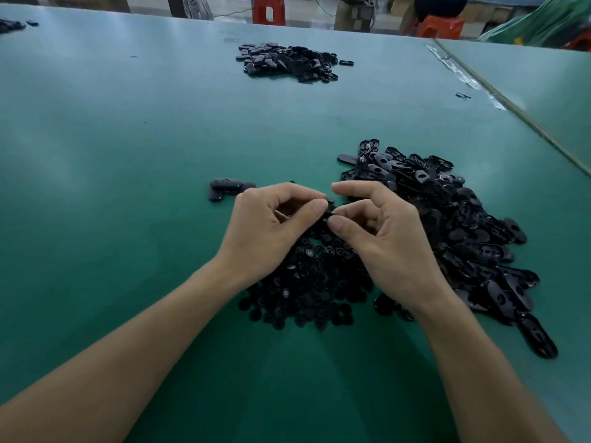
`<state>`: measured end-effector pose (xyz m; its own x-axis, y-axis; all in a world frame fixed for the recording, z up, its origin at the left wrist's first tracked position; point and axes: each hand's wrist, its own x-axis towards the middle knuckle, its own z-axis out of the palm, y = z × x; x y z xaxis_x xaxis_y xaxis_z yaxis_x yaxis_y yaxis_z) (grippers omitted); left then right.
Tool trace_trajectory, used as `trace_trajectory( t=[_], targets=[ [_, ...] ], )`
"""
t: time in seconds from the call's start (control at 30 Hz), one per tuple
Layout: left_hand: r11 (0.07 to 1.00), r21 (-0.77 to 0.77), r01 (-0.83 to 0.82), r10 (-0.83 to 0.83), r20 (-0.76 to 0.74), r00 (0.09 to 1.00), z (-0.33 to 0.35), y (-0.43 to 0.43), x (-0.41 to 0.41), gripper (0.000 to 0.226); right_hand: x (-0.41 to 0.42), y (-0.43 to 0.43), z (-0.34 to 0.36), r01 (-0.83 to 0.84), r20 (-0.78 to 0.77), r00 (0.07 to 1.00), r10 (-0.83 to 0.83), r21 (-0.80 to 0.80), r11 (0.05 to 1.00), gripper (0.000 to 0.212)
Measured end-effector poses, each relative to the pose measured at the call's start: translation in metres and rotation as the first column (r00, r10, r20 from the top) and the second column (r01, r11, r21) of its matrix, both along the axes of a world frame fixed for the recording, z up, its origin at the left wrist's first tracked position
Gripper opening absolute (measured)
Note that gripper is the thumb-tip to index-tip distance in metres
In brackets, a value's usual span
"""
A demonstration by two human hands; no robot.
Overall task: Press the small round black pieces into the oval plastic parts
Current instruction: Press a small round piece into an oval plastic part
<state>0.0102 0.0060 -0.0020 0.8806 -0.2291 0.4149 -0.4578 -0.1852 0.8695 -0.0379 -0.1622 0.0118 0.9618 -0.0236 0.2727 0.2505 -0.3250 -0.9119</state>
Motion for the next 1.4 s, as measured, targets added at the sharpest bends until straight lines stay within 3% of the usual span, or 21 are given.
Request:
trace_trajectory(
  t=[0.17, 0.23, 0.3, 0.37, 0.5, 0.7, 0.83, 1.0, 1.17, 1.4],
  targets=[
    [0.996, -0.090, 0.010, -0.016, -0.065, 0.998, -0.005, 0.004, 0.005, 0.011, 0.001, 0.001, -0.003, 0.139, 0.062, 0.989, -0.137, -0.029, 0.990, 0.030],
    [0.982, -0.184, -0.034, 0.011, -0.123, 0.992, -0.009, 0.004, 0.008, 0.010, 0.001, 0.000, -0.006, 0.245, 0.117, 0.967, -0.225, -0.195, 0.950, 0.019],
    [0.968, -0.243, -0.056, 0.021, -0.142, 0.990, -0.011, 0.006, 0.010, 0.010, 0.000, 0.000, -0.009, 0.286, 0.145, 0.958, -0.247, -0.441, 0.851, 0.013],
    [0.958, -0.280, -0.055, 0.011, -0.154, 0.988, -0.012, 0.008, 0.013, 0.014, -0.001, 0.002, -0.012, 0.239, 0.111, 0.971, -0.214, -0.556, 0.796, 0.009],
    [0.935, -0.346, -0.074, 0.003, -0.202, 0.979, -0.013, 0.011, 0.017, 0.016, -0.004, 0.007, -0.010, 0.127, 0.052, 0.992, -0.117, -0.542, 0.831, 0.014],
    [0.933, -0.354, -0.073, -0.005, -0.217, 0.976, -0.014, 0.010, 0.016, 0.016, -0.005, 0.010, -0.013, 0.016, -0.039, 0.998, -0.054, -0.644, 0.765, 0.016],
    [0.942, -0.329, -0.066, -0.007, -0.214, 0.977, -0.013, 0.011, 0.015, 0.017, -0.006, 0.013, -0.011, 0.030, -0.018, 0.999, -0.050, -0.579, 0.815, 0.004],
    [0.954, -0.297, -0.042, -0.019, -0.199, 0.980, -0.012, 0.011, 0.013, 0.023, -0.006, 0.013, -0.006, 0.134, 0.092, 0.990, -0.111, -0.299, 0.945, 0.009],
    [0.965, -0.263, -0.020, -0.033, -0.199, 0.979, -0.009, 0.010, 0.009, 0.028, -0.003, 0.010, -0.004, 0.178, 0.118, 0.979, -0.164, -0.128, 0.976, 0.014],
    [0.983, -0.182, -0.007, -0.022, -0.153, 0.988, -0.009, 0.006, 0.006, 0.024, -0.001, 0.007, -0.004, 0.169, 0.018, 0.985, -0.170, 0.058, 0.984, 0.015]
  ],
)
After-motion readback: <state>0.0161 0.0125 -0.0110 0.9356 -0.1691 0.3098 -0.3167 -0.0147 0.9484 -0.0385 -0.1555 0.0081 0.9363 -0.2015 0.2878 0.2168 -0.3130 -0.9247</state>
